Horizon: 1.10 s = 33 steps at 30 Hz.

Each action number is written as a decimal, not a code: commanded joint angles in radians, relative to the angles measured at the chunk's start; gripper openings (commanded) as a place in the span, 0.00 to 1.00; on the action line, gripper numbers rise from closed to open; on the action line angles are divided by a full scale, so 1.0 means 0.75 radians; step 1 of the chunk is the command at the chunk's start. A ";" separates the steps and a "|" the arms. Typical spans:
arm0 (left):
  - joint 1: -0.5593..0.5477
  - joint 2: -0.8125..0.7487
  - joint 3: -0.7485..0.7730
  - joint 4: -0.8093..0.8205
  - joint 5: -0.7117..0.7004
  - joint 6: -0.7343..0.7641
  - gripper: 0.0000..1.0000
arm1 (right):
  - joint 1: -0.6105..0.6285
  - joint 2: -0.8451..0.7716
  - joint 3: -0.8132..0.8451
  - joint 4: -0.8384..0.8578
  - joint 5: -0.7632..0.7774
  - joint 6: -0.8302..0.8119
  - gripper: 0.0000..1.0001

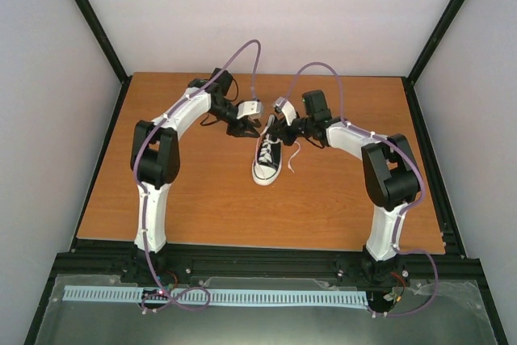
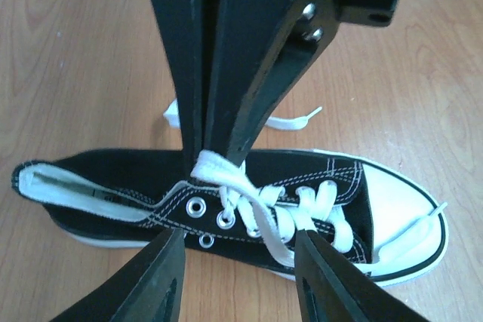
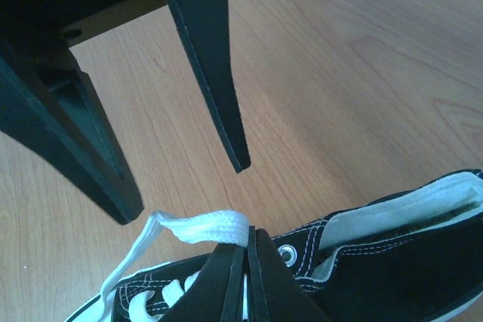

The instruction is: Tie the shoes

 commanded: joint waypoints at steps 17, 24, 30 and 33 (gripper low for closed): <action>-0.010 0.051 -0.066 0.270 0.101 -0.218 0.35 | -0.004 -0.068 -0.006 0.081 0.000 0.030 0.03; -0.028 0.052 -0.139 0.361 0.046 -0.253 0.33 | -0.004 -0.082 -0.016 0.101 -0.027 0.051 0.03; -0.059 0.044 -0.164 0.419 0.080 -0.346 0.30 | -0.004 -0.083 -0.023 0.117 -0.020 0.065 0.03; -0.069 0.032 -0.193 0.431 0.108 -0.347 0.29 | -0.005 -0.085 -0.022 0.116 -0.016 0.065 0.03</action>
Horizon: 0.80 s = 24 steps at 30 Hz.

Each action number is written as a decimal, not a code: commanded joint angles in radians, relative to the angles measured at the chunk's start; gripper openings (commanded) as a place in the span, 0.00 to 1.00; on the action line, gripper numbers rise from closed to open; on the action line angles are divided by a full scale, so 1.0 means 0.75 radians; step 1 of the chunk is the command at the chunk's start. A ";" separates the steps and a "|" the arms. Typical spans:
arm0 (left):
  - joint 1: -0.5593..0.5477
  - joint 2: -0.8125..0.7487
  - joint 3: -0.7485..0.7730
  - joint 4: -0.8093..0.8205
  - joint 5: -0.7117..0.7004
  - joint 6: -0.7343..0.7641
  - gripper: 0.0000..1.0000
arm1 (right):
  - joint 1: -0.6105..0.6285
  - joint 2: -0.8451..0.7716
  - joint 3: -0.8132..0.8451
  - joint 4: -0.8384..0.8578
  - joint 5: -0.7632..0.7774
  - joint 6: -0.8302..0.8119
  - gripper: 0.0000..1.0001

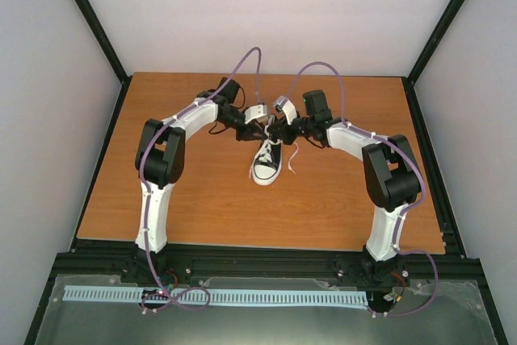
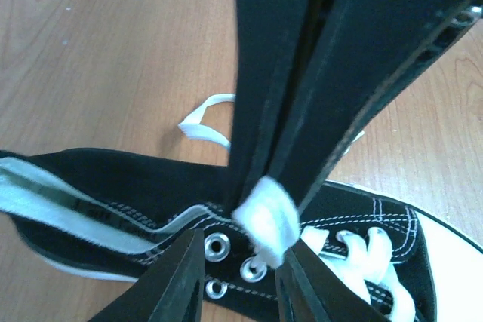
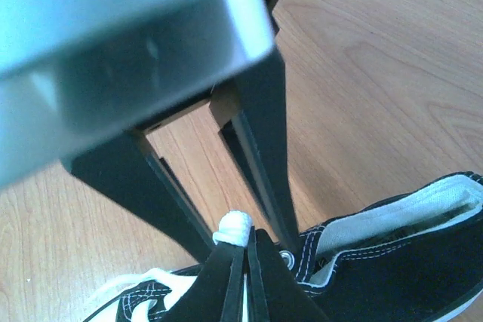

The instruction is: Tie the shoes

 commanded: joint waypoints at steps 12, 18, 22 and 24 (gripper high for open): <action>-0.025 0.029 0.026 0.000 0.118 -0.022 0.01 | -0.004 -0.061 -0.009 0.078 -0.025 0.008 0.03; -0.023 0.013 -0.004 -0.005 0.078 -0.003 0.01 | -0.005 -0.093 -0.008 0.041 0.014 0.005 0.21; -0.023 0.002 -0.019 0.040 0.069 -0.036 0.01 | -0.009 -0.160 -0.011 -0.046 0.135 0.060 0.47; -0.023 0.002 -0.018 0.057 0.047 -0.047 0.01 | -0.018 -0.195 -0.010 -0.146 0.249 0.118 0.50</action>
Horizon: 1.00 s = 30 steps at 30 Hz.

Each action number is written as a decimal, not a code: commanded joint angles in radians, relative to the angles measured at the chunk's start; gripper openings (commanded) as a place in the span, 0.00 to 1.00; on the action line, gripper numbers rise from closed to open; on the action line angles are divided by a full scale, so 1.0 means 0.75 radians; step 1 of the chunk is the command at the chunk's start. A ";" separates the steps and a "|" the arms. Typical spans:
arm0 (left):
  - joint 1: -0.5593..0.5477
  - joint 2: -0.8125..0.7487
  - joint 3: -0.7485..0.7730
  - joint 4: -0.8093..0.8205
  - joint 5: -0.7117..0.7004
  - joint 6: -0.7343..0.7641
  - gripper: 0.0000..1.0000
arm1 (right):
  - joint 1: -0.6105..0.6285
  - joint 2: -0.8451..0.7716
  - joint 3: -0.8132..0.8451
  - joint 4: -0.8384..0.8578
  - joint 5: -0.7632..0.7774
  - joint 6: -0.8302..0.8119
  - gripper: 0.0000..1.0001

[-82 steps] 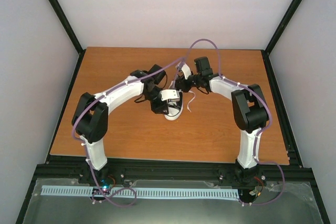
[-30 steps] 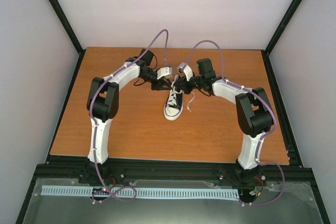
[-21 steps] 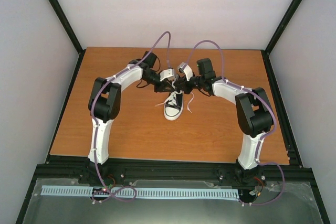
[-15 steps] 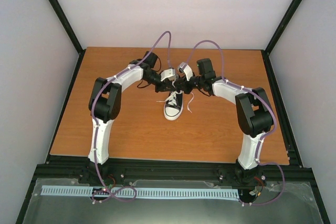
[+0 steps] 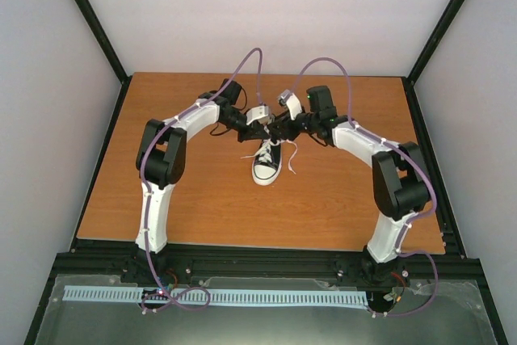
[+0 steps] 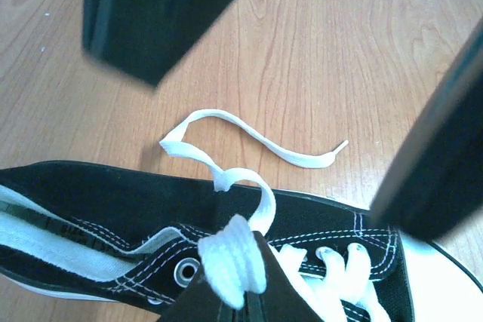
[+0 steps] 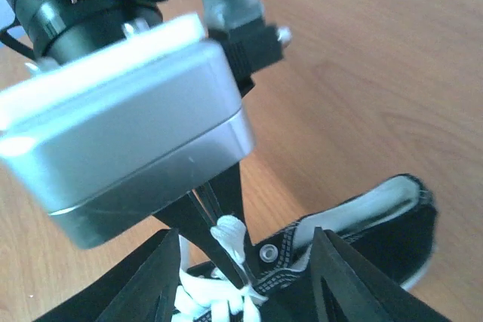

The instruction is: Tie the shoes

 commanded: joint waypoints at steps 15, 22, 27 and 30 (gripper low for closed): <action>-0.001 -0.030 -0.019 0.041 -0.073 0.033 0.01 | 0.226 -0.069 -0.233 -0.437 0.843 0.683 0.64; -0.002 -0.033 -0.025 0.044 -0.077 0.030 0.01 | 0.271 0.019 -0.239 -0.485 0.982 0.729 0.17; -0.001 -0.035 -0.024 0.050 -0.084 0.032 0.01 | 0.172 -0.089 -0.274 -0.440 0.912 0.687 0.03; -0.002 -0.036 -0.021 0.056 -0.092 0.033 0.01 | 0.057 -0.140 -0.208 -0.345 0.641 0.589 0.03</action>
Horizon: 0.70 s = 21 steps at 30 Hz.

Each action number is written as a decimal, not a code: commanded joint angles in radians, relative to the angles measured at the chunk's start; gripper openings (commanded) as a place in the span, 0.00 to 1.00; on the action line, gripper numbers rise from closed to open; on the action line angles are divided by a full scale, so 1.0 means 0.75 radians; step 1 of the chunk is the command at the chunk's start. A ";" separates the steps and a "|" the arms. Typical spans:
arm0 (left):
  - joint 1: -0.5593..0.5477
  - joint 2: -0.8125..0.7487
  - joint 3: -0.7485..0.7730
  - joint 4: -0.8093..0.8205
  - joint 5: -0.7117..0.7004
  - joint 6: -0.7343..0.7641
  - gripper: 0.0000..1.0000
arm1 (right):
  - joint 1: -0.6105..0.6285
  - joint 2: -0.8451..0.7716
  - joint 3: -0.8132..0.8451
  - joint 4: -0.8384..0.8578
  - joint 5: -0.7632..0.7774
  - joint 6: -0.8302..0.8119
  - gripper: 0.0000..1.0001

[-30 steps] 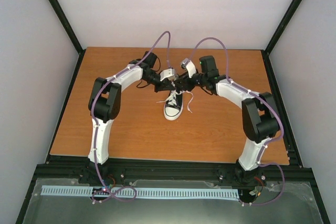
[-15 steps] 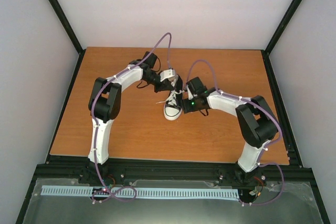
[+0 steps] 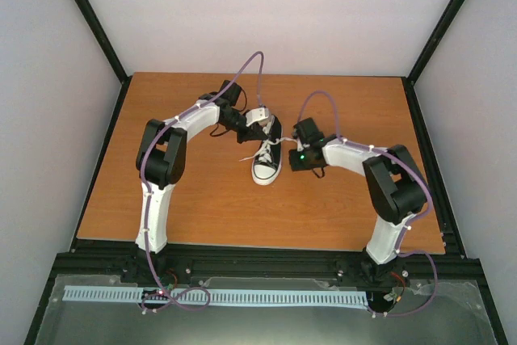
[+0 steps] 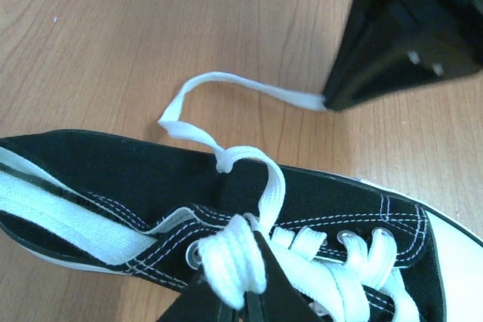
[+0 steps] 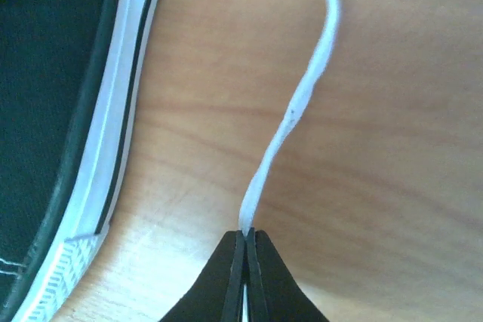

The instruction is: Tie the shoes

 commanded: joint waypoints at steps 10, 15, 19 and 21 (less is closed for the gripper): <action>-0.002 -0.044 0.014 0.045 -0.024 0.008 0.01 | -0.181 0.146 0.661 0.269 -0.932 -0.081 0.03; -0.002 -0.055 0.016 0.045 -0.012 0.000 0.01 | -0.182 0.207 0.698 0.402 -0.947 0.080 0.03; -0.002 -0.056 0.015 0.044 -0.014 -0.002 0.01 | -0.184 0.210 0.652 0.491 -0.902 0.179 0.03; -0.001 -0.058 0.012 0.043 -0.015 -0.002 0.01 | -0.191 0.214 0.629 0.527 -0.868 0.215 0.03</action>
